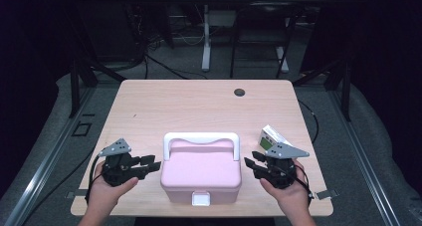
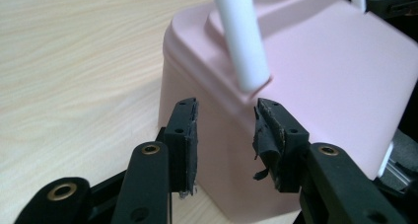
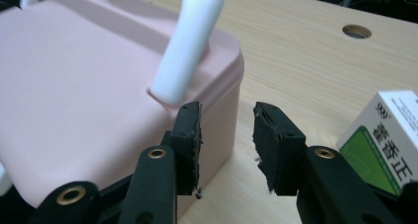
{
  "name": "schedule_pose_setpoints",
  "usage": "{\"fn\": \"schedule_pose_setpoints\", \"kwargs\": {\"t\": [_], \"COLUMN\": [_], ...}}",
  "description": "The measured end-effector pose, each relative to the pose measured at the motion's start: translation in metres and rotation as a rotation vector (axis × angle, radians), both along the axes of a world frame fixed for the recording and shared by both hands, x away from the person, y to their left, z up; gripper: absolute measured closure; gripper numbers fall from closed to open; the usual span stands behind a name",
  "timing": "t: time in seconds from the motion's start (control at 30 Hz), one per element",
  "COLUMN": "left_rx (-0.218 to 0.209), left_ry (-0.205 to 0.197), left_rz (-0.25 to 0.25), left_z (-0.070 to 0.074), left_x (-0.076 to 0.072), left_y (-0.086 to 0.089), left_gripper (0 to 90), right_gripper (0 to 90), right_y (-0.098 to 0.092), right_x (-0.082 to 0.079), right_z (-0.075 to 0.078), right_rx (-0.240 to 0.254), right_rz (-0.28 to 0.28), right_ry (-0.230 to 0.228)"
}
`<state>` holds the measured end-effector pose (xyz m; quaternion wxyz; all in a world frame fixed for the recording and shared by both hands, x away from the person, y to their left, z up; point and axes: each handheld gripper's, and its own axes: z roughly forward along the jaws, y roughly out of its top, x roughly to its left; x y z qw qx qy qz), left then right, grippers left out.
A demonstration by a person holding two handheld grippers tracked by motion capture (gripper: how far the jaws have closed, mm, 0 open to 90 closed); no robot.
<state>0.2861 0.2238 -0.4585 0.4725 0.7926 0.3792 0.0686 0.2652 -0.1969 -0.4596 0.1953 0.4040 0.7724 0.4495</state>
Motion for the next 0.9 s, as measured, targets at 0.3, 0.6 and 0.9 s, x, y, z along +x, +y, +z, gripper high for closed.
{"fn": "schedule_pose_setpoints", "kwargs": {"t": [0.3, 0.6, 0.9], "left_rx": [-0.002, 0.002, -0.002], "left_ry": [-0.007, 0.010, -0.011], "left_rz": [-0.034, -0.042, -0.048], "left_z": [0.012, 0.013, 0.008], "left_x": [0.015, 0.025, 0.020], "left_y": [-0.021, -0.030, -0.029], "left_gripper": [56.2, 56.0, 63.0], "right_gripper": [59.4, 56.4, 62.7], "right_y": [0.014, 0.025, 0.026], "right_x": [0.015, 0.026, 0.023], "right_z": [0.010, 0.014, 0.007], "right_rx": [0.048, 0.047, 0.069], "right_rz": [0.051, 0.085, 0.105], "right_ry": [0.011, 0.044, 0.032]}}
